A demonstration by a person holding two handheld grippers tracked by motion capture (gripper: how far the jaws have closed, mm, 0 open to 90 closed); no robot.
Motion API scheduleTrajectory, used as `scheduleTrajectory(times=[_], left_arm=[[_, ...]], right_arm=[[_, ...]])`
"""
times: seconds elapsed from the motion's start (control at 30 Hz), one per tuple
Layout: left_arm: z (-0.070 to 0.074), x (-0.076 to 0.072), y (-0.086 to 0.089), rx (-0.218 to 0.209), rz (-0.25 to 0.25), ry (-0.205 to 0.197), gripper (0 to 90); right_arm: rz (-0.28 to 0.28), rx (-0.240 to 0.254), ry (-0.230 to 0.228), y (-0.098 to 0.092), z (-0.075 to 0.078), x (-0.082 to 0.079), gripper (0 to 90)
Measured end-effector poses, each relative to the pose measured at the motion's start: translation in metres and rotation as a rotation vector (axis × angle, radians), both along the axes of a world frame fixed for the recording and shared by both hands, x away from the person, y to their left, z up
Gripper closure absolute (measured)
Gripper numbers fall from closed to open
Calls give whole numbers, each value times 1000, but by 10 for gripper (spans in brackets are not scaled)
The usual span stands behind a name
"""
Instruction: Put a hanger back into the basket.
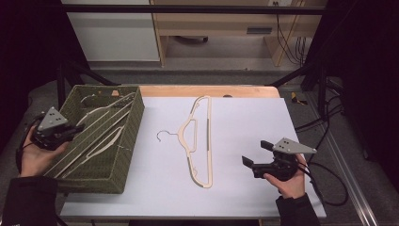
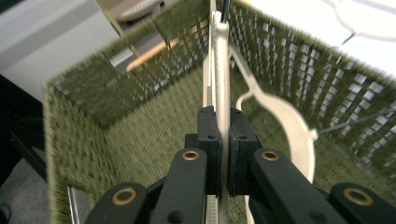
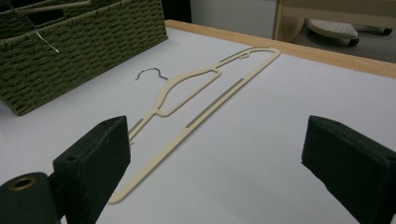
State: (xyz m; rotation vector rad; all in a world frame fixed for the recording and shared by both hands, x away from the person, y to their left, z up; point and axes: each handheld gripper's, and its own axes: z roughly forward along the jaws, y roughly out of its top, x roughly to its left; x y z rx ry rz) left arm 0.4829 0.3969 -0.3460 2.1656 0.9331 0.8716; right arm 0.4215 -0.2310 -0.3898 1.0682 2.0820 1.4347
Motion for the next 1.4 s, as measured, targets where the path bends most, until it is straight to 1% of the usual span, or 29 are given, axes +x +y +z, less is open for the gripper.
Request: scheduleTrajectory(times=[0.03, 0.07, 0.1, 0.13, 0.17, 0.2, 0.23, 0.3, 0.37, 0.4, 0.43, 0.5, 0.53, 0.57, 0.6, 0.67, 0.8, 0.87, 0.93, 0.97, 1.07, 1.1, 1.13, 1.2, 1.27, 1.3, 1.33, 1.37, 1.4], left_arm=[[-5, 1, 0, 8, 0, 11, 860], [-10, 1, 0, 28, 1, 38, 860], [-15, 1, 0, 40, -1, 47, 859], [-21, 1, -1, 28, 6, 49, 859], [-26, 1, 0, 28, 11, 52, 859], [-31, 1, 0, 4, 19, 52, 858], [-35, 1, 1, -12, 28, 56, 857], [-41, 1, 2, -26, 31, 74, 853], [-44, 1, 4, -32, 26, 103, 839], [-44, 1, 3, -36, 21, 125, 829], [-44, 2, 2, -36, 23, 134, 822], [-44, 3, 1, -48, 17, 169, 806], [-45, 3, 0, -55, 21, 178, 800], [-46, 4, 0, -61, 25, 199, 791], [-46, 5, 0, -56, 26, 220, 777], [-48, 6, 0, -91, 36, 247, 738], [-44, 4, 0, -107, 18, 237, 664], [-41, 2, -1, -110, 5, 213, 623], [-38, 1, -4, -120, 10, 200, 591], [-36, 0, -5, -133, 10, 196, 560], [-27, -3, -7, -143, 1, 155, 555], [-24, -5, -8, -164, 1, 134, 551], [-20, -6, -9, -168, -4, 120, 545], [-14, -11, -12, -198, -5, 76, 539], [-6, -17, -16, -229, 3, 31, 509], [-3, -20, -18, -252, 3, 10, 481], [0, -23, -21, -282, -1, -9, 472], [2, -26, -23, -298, -7, -22, 465], [5, -29, -27, -326, -11, -44, 451]], right_arm=[[-1, 0, 3, 0, 0, 0, 85], [-2, 0, 4, 1, 0, 0, 85], [-3, 3, 5, 1, -1, 0, 85], [-1, 5, 6, 2, -1, 0, 86], [0, 3, 5, 2, -1, 0, 85], [0, 2, 7, 2, -1, 0, 86], [2, -1, 4, 2, -1, 1, 86], [6, -4, 5, 2, -2, 1, 86], [8, -1, 6, 2, -2, 1, 89], [9, 1, 6, 3, -2, 1, 89], [5, 3, 5, 3, -2, 1, 90], [6, 5, 5, 4, -3, 0, 94], [8, 4, 3, 5, -3, 0, 95], [15, 0, 4, 5, -3, 1, 95], [12, 1, 7, 6, -4, 1, 95], [15, -2, 9, 7, -5, 1, 95], [13, 6, 11, 7, -4, 0, 95], [15, 6, 3, 7, -3, 0, 94], [17, 8, 6, 7, -3, -1, 95], [19, 7, 3, 7, -3, -1, 95], [22, 4, 4, 8, -3, 0, 97], [21, 1, 9, 8, -3, 0, 98], [26, -4, 8, 8, -4, 0, 98], [29, 0, 9, 9, -4, 0, 99], [27, 0, 5, 10, -4, 0, 100], [27, 5, 8, 11, -3, -1, 100], [29, 3, 7, 12, -3, -1, 100], [33, -2, 4, 13, -3, 0, 100], [31, -1, 4, 14, -3, -1, 100]])
